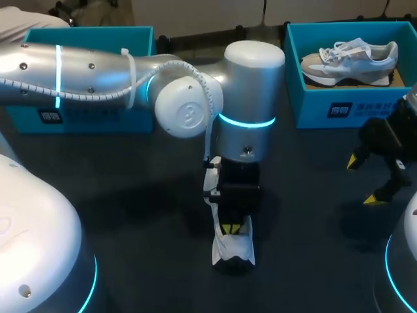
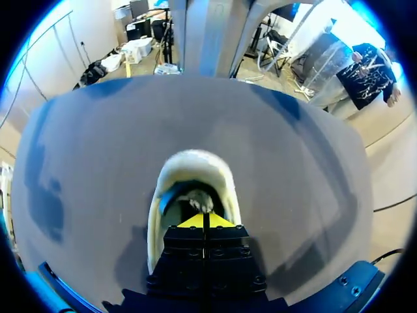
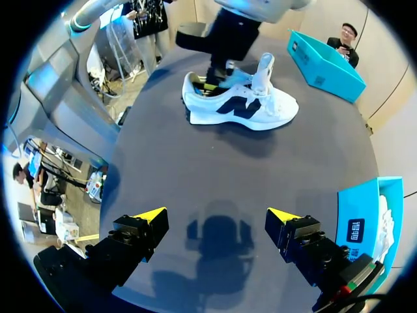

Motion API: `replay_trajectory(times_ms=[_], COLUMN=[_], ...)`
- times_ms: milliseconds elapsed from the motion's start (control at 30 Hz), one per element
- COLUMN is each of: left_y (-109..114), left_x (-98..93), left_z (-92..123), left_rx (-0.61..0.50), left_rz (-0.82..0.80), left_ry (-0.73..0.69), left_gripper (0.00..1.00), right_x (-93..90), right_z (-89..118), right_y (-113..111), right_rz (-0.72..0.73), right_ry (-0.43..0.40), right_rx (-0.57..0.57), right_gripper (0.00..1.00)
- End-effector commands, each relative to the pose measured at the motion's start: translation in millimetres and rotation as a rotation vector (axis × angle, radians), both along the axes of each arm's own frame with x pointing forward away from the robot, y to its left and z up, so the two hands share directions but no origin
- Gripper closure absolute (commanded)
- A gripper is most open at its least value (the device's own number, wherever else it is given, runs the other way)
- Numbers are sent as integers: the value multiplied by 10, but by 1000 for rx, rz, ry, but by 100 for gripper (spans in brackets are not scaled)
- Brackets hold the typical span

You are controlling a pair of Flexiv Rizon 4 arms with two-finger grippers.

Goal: Take the shoe out of the shoebox, open the shoe tongue, remove and reinsert the insole, then place the shoe into the shoebox

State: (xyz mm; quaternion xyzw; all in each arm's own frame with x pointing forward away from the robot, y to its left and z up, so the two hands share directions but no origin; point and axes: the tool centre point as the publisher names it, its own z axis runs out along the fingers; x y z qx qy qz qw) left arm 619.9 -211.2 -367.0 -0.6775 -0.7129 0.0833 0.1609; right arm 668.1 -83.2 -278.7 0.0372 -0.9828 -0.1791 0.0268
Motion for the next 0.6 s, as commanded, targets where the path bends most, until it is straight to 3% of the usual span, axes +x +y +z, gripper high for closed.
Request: replay_trajectory(times_ms=[33, 300, 600], left_y=[-78, -49, 121], left_x=[-92, 20, 367], left_z=[-219, -547, -315], left_rx=[21, 47, 52], left_rz=[-7, 1, 59], left_ry=[3, -45, -119], left_gripper=[100, 100, 100], right_x=[1, 1, 1], right_z=[-8, -8, -8], right_y=[6, 6, 6], right_rz=[0, 0, 0], right_ry=[0, 0, 0], right_rx=[-3, -3, -3], right_gripper=[0, 0, 0])
